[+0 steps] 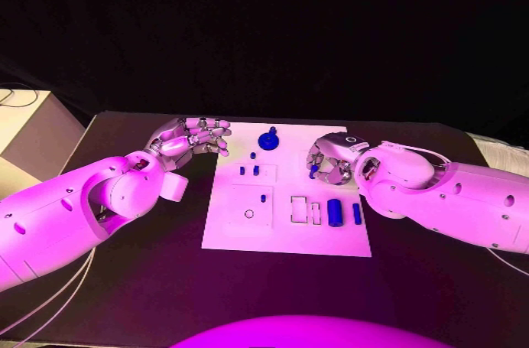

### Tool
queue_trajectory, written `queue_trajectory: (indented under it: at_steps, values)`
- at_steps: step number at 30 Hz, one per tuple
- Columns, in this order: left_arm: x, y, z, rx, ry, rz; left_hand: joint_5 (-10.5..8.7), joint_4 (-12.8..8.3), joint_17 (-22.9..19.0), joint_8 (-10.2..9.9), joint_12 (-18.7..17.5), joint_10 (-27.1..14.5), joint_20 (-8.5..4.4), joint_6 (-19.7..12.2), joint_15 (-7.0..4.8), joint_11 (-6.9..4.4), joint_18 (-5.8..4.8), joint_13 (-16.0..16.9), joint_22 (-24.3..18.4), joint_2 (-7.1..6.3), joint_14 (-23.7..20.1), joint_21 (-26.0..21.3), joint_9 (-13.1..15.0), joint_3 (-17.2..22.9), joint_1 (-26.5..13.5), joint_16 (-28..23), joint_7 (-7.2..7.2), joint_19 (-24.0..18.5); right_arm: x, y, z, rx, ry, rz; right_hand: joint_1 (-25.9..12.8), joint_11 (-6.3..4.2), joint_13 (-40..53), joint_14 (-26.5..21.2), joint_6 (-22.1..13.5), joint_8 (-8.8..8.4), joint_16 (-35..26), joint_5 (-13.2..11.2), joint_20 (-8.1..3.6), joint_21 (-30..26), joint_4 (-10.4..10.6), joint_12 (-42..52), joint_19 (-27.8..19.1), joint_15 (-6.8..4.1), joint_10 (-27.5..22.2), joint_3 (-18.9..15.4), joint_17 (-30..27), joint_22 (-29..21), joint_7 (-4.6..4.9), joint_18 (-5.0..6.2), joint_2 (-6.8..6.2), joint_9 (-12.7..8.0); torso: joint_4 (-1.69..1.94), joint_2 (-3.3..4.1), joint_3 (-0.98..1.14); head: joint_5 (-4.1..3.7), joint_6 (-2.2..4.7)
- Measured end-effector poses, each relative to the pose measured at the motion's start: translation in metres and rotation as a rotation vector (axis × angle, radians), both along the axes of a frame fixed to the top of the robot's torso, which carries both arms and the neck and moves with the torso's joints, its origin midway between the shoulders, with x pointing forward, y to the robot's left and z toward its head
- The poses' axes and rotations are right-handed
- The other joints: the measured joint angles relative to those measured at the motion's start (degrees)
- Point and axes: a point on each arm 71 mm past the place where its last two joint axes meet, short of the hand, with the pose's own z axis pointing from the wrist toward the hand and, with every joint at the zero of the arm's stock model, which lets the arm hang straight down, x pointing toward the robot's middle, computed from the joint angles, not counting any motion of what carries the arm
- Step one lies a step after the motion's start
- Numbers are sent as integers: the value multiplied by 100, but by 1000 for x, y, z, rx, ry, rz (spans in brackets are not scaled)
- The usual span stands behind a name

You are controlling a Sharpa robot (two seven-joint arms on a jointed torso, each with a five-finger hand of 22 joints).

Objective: Assemble the parts on the task board

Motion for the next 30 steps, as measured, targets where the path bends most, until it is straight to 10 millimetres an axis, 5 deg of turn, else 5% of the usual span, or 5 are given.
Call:
queue_trajectory:
  at_steps: [16,30]
  values:
    - [2,2,-2,2,4,6,0,0,-1,0,0,0,0,0,0,0,0,0,-1,21,0,0,0,0,-21,-16,0,0,-22,7,29,132,-25,5,-34,15,3,0,-35,55,20,62,-20,26,-116,-67,20,0,15,115,-1,42,2,0,34,3,-3,-13,-5,34,12]
    - [2,-2,-3,-4,5,-1,0,0,-2,0,0,0,0,0,0,0,0,1,-1,21,0,0,-4,0,-21,-15,0,0,-59,78,14,185,-9,184,-36,15,22,0,-45,94,19,58,-20,26,-165,-98,20,1,15,160,0,42,12,0,36,6,0,-1,-1,180,0]
